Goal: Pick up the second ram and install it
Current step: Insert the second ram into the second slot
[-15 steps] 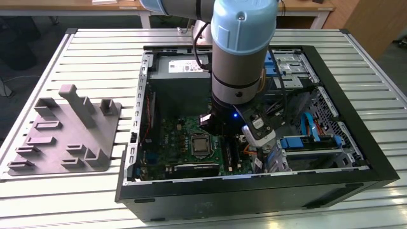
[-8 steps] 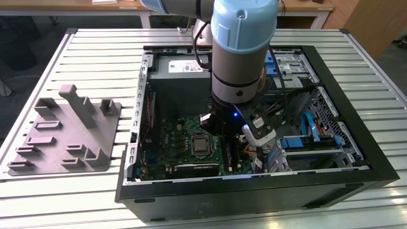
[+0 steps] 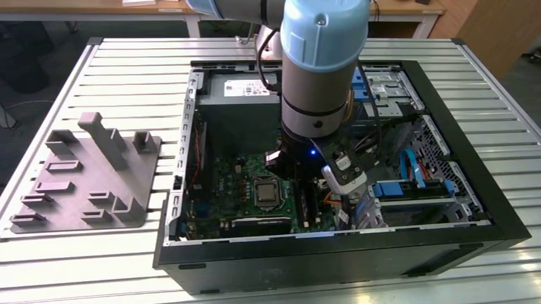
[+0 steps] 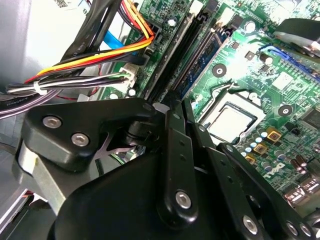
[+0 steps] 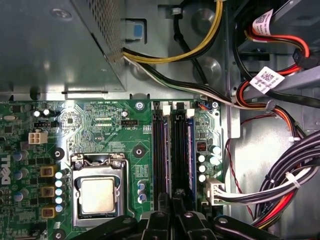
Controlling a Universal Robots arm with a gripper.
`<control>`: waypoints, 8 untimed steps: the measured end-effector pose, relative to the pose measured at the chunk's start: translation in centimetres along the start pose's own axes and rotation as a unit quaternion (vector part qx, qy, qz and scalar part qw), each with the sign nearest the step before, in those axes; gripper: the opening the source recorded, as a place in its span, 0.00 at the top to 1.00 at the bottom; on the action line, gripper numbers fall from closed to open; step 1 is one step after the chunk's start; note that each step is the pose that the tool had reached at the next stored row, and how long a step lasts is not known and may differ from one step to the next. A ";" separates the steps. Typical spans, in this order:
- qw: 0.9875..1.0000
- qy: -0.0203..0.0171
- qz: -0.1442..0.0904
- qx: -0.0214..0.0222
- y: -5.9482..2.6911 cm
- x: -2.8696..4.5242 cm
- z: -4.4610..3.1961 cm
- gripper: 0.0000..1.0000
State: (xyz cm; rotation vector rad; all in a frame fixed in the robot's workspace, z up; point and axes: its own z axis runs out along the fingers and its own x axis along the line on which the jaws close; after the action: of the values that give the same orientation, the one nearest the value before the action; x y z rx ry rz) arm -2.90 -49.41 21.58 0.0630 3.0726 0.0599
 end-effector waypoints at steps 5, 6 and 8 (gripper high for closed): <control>1.000 0.000 0.000 -0.003 0.00 0.01 0.13 0.86; 1.000 0.000 0.000 -0.003 0.00 0.01 0.14 0.86; 1.000 0.000 0.000 -0.003 0.00 -0.02 0.15 0.86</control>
State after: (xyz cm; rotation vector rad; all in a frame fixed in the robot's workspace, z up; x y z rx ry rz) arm -2.87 -49.41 21.43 0.0632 3.0726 0.0699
